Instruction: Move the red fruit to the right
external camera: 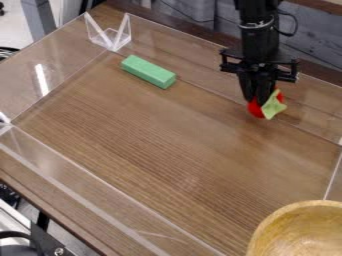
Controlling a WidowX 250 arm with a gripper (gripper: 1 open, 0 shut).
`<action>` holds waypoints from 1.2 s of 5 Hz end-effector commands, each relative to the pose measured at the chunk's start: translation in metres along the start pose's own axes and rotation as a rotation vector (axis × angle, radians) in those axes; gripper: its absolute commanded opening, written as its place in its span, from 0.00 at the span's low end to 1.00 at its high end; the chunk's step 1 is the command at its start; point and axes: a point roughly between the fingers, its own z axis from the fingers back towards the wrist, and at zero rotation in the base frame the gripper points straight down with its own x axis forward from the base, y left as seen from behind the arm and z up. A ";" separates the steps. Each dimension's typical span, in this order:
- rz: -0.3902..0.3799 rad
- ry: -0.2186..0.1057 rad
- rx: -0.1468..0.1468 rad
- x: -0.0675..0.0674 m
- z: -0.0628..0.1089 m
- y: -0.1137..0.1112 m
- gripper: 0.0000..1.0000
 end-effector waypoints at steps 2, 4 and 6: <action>-0.069 -0.072 -0.016 -0.009 0.028 -0.022 0.00; -0.084 -0.063 -0.018 -0.029 0.018 -0.051 0.00; -0.008 -0.073 -0.004 -0.041 -0.009 -0.066 0.00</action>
